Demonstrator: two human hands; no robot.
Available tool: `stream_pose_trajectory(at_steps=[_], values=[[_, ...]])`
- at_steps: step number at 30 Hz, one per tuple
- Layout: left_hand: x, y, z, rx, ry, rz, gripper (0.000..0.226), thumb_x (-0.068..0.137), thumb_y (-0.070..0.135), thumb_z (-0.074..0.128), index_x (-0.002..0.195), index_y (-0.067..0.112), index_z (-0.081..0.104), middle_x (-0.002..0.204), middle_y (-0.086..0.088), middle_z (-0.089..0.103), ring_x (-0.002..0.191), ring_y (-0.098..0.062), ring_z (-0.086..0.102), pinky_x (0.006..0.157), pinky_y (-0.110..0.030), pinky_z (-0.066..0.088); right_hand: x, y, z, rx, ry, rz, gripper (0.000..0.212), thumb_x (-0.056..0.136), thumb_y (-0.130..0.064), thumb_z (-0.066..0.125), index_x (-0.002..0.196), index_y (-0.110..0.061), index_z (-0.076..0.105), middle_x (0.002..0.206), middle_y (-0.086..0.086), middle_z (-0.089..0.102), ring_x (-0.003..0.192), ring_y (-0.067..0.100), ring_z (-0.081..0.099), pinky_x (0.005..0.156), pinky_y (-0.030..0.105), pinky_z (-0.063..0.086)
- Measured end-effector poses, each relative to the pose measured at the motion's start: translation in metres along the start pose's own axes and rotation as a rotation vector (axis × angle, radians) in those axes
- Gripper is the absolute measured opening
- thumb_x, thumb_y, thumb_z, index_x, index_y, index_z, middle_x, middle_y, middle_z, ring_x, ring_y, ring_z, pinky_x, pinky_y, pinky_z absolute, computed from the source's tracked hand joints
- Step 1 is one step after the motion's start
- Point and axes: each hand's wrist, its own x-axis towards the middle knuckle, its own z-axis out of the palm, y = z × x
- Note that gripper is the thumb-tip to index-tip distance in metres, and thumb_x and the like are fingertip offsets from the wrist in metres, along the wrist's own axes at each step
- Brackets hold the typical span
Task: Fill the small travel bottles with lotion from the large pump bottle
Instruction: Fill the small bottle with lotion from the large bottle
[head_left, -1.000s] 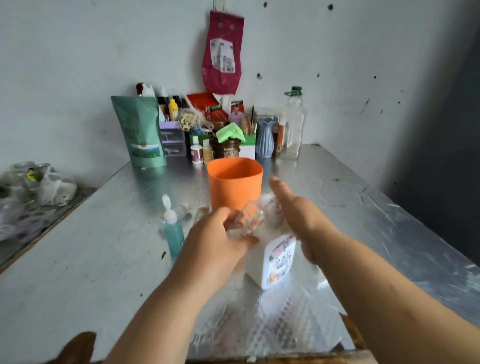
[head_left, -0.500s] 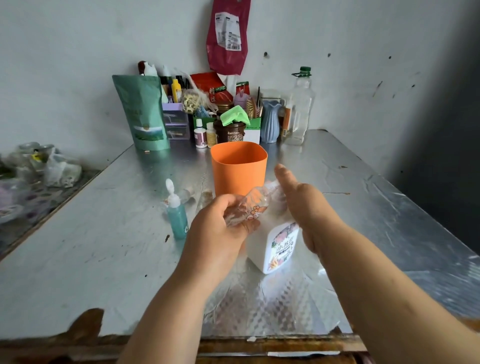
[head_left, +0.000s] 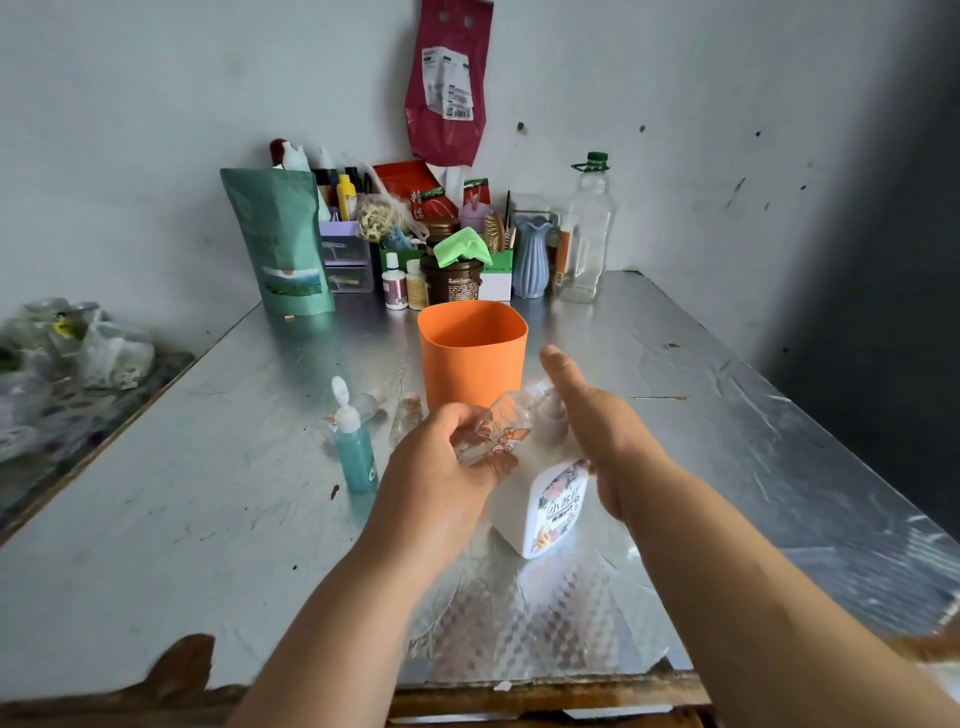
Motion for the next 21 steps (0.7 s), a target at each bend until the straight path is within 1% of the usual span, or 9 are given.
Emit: stream_pose_trajectory(at_steps=[3,6,8,12,14,16,18,20,21], values=[[0.001,-0.001,-0.002,0.008,-0.007,0.011,0.042,0.080,0.024,0.078,0.118,0.030,0.061,0.112,0.015,0.068,0.103,-0.003,0.064,0.094,-0.032,0.050,0.000,0.002,0.001,-0.008,0.012,-0.015,0.047,0.090,-0.060,0.046,0.076,-0.018,0.059,0.068,-0.007,0.058,0.054,0.001,0.051,0.043,0.017,0.040],[0.002,-0.002,-0.003,-0.001,-0.014,0.008,0.042,0.080,0.023,0.078,0.118,0.031,0.060,0.111,0.016,0.068,0.102,-0.002,0.064,0.094,-0.030,0.050,0.002,0.006,0.006,-0.012,0.025,-0.044,0.053,0.087,-0.064,0.048,0.081,-0.013,0.063,0.072,0.000,0.060,0.061,0.011,0.055,0.054,0.023,0.039],[0.001,-0.003,-0.003,-0.015,-0.015,0.011,0.041,0.080,0.022,0.078,0.115,0.033,0.060,0.110,0.017,0.069,0.102,-0.001,0.064,0.093,-0.029,0.050,0.004,0.008,0.008,-0.011,0.037,-0.048,0.056,0.086,-0.065,0.048,0.086,-0.012,0.064,0.076,0.003,0.062,0.065,0.015,0.056,0.056,0.024,0.040],[-0.002,-0.003,-0.001,-0.039,-0.019,0.020,0.035,0.079,0.022,0.079,0.103,0.039,0.059,0.105,0.020,0.069,0.098,0.006,0.063,0.089,-0.023,0.050,0.009,0.009,0.007,-0.060,0.048,-0.073,0.051,0.090,-0.061,0.045,0.083,-0.014,0.062,0.081,0.004,0.063,0.077,0.021,0.060,0.061,0.026,0.038],[-0.001,-0.004,0.001,-0.040,-0.016,0.013,0.033,0.079,0.023,0.079,0.102,0.037,0.061,0.102,0.021,0.070,0.095,0.007,0.063,0.087,-0.022,0.050,0.013,0.011,0.007,-0.079,0.051,-0.090,0.049,0.092,-0.060,0.043,0.096,-0.015,0.062,0.093,0.005,0.065,0.093,0.026,0.061,0.068,0.030,0.040],[-0.001,-0.006,0.002,-0.034,-0.012,0.003,0.034,0.079,0.024,0.079,0.107,0.034,0.064,0.101,0.021,0.070,0.094,0.008,0.063,0.086,-0.022,0.051,0.015,0.012,0.007,-0.069,0.053,-0.096,0.044,0.095,-0.056,0.042,0.111,-0.018,0.057,0.100,0.001,0.063,0.098,0.022,0.058,0.069,0.028,0.039],[0.000,-0.005,0.002,-0.023,-0.012,0.003,0.036,0.079,0.025,0.079,0.110,0.034,0.063,0.102,0.022,0.070,0.095,0.008,0.063,0.086,-0.021,0.050,0.015,0.014,0.007,-0.063,0.052,-0.090,0.041,0.096,-0.054,0.042,0.116,-0.020,0.054,0.100,-0.002,0.062,0.098,0.018,0.056,0.070,0.026,0.039],[0.000,-0.005,0.000,-0.016,-0.010,0.012,0.034,0.079,0.025,0.079,0.106,0.037,0.062,0.100,0.022,0.069,0.094,0.008,0.063,0.083,-0.018,0.049,0.017,0.015,0.007,-0.049,0.046,-0.077,0.050,0.094,-0.058,0.042,0.121,-0.018,0.055,0.109,0.002,0.064,0.104,0.022,0.058,0.079,0.032,0.040],[0.001,-0.004,-0.001,-0.008,-0.014,0.015,0.033,0.079,0.025,0.079,0.103,0.039,0.061,0.099,0.023,0.069,0.093,0.009,0.063,0.081,-0.014,0.048,0.017,0.015,0.007,-0.045,0.045,-0.064,0.054,0.093,-0.061,0.042,0.121,-0.017,0.057,0.110,0.004,0.065,0.104,0.023,0.059,0.080,0.034,0.041]])
